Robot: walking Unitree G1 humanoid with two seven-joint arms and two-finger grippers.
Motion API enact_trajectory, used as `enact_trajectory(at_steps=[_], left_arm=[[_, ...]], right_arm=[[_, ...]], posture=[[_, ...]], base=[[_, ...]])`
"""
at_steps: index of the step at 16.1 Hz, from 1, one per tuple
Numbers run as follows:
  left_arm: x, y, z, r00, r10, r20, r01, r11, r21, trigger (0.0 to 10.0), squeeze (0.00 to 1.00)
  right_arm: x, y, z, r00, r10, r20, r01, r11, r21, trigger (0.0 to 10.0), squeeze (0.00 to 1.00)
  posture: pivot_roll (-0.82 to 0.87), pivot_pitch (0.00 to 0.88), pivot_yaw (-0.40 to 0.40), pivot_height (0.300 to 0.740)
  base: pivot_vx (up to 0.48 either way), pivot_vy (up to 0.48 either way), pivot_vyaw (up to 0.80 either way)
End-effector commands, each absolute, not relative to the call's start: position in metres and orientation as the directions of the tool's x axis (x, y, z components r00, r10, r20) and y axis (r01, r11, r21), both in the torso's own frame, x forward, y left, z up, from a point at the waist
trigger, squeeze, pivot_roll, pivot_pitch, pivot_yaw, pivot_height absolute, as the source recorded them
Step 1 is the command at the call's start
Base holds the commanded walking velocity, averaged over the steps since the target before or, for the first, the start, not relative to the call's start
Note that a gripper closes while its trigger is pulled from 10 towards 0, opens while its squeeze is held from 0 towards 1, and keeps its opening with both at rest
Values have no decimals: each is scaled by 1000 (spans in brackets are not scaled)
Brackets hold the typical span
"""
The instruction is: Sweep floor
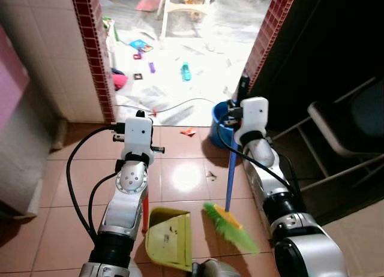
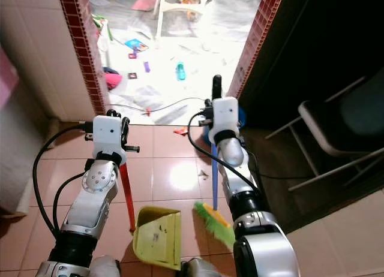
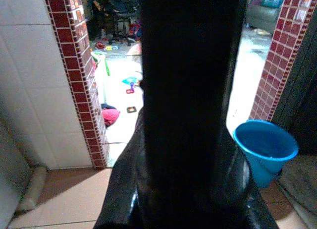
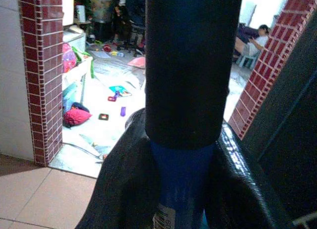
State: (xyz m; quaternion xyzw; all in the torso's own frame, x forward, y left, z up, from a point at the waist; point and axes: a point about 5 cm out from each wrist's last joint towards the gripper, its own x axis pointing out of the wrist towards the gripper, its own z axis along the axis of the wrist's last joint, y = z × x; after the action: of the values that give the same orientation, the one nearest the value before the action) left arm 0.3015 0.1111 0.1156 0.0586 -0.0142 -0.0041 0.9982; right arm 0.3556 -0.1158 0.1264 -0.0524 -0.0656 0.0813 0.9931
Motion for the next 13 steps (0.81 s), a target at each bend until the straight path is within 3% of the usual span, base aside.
enact_trajectory(at_steps=[1,6,9,13], left_arm=[[302,108,121,998,-11,66,3,993,120,10000,0],[301,118,123,997,-60,57,49,982,183,10000,0],[306,125,125,992,-117,40,104,966,235,10000,0],[315,114,132,979,-201,42,181,939,294,10000,0]], right_arm=[[359,-114,131,975,177,132,-163,980,-116,10000,0],[349,-102,118,984,129,122,-125,991,-39,10000,0],[345,-107,111,991,48,121,-49,999,4,10000,0],[339,-122,105,991,-63,121,59,997,40,10000,0]], posture=[[17,0,-167,740],[49,0,-51,740],[37,0,48,740],[4,0,122,740]], base=[[0,0,0],[0,0,0],[0,0,0],[0,0,0]])
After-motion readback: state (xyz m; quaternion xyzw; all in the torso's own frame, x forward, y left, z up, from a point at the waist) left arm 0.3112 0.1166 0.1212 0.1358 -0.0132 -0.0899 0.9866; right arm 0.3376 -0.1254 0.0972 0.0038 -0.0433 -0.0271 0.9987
